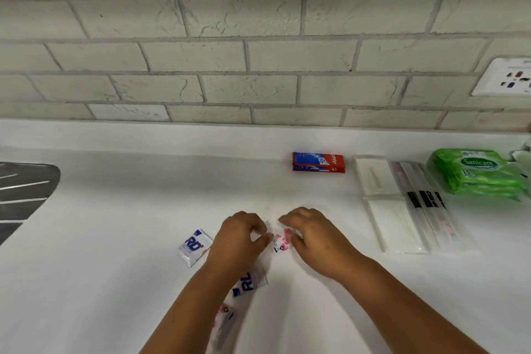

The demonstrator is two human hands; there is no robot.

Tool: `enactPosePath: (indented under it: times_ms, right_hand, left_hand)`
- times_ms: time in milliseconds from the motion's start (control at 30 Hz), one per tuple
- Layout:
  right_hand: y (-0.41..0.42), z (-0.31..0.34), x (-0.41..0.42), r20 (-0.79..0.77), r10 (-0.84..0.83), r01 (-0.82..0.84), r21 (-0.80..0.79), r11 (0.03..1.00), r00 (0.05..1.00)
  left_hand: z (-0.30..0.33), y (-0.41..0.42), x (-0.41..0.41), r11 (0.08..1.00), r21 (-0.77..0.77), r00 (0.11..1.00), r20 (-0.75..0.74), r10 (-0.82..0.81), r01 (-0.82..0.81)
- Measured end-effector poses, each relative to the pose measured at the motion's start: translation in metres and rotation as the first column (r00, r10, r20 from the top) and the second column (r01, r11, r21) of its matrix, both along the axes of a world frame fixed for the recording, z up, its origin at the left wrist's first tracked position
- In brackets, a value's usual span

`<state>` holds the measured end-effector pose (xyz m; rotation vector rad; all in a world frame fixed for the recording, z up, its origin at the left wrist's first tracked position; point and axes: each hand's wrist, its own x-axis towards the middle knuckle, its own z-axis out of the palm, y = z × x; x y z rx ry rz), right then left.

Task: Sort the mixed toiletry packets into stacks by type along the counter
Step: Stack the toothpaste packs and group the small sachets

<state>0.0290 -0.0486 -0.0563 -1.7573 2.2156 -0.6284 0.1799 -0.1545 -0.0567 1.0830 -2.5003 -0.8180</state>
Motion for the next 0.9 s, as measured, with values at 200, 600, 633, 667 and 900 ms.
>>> enactPosePath:
  times_ms: [200, 600, 633, 667, 900]
  right_hand:
    - [0.001, 0.005, 0.011, -0.102, 0.006, 0.002, 0.079, 0.997, 0.995]
    - [0.014, 0.000, 0.002, 0.531, -0.426, 0.445, 0.099, 0.890, 0.733]
    - [0.015, 0.001, 0.000, 0.616, -0.434, 0.486, 0.092, 0.869, 0.658]
    - [0.014, 0.001, -0.002, 0.692, -0.433, 0.524, 0.093, 0.847, 0.578]
    - [-0.016, -0.006, -0.021, 0.761, -0.472, 0.698, 0.035, 0.715, 0.445]
  left_hand:
    - [-0.007, 0.027, 0.006, 0.997, -0.026, 0.996, 0.052, 0.067, -0.066]
    - [-0.019, 0.038, -0.011, 0.977, -0.110, 0.982, 0.025, 0.189, -0.185]
    - [-0.018, 0.037, -0.016, 0.981, -0.069, 0.983, -0.020, 0.182, -0.183]
    - [-0.017, 0.036, -0.022, 0.985, 0.007, 0.980, -0.094, 0.174, -0.174]
    - [-0.001, 0.003, -0.069, 0.881, 0.460, 0.892, -0.344, 0.294, -0.113]
